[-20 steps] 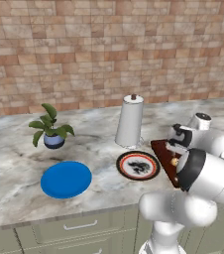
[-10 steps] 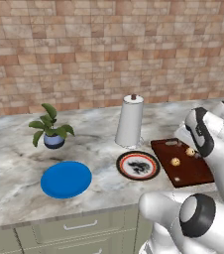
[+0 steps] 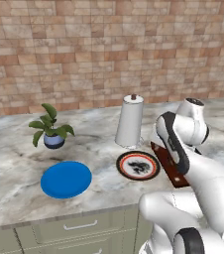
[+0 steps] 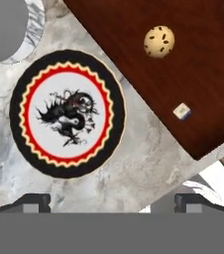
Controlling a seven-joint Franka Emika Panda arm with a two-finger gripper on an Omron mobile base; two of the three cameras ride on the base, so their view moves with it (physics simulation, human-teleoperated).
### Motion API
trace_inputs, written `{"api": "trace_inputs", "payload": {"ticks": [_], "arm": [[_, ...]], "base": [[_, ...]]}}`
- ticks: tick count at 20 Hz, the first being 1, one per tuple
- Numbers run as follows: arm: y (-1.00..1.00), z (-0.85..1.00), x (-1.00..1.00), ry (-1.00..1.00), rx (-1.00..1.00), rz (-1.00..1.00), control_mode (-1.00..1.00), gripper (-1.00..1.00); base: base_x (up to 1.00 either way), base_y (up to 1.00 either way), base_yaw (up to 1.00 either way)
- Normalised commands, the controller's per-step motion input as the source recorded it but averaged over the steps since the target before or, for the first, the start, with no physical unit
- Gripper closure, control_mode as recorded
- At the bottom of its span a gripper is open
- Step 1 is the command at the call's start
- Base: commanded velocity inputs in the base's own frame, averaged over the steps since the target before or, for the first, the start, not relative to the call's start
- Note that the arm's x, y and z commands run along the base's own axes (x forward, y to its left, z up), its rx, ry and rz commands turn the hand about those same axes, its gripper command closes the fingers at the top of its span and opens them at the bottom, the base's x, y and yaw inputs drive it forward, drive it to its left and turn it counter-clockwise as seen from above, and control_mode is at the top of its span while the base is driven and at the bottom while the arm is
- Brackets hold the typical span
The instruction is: Move the dessert items from the plate to the tray.
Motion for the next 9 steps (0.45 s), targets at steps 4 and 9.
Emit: {"api": "trace_inputs", "payload": {"ticks": [4, 9], "arm": [[0.74, -0.25, 0.0, -0.02, -0.14, 0.0, -1.0, -1.0], [0.32, -0.54, 0.01, -0.08, -0.08, 0.0, -1.0, -1.0]], "base": [[0.0, 0.0, 0.0], [0.0, 0.0, 0.0]]}}
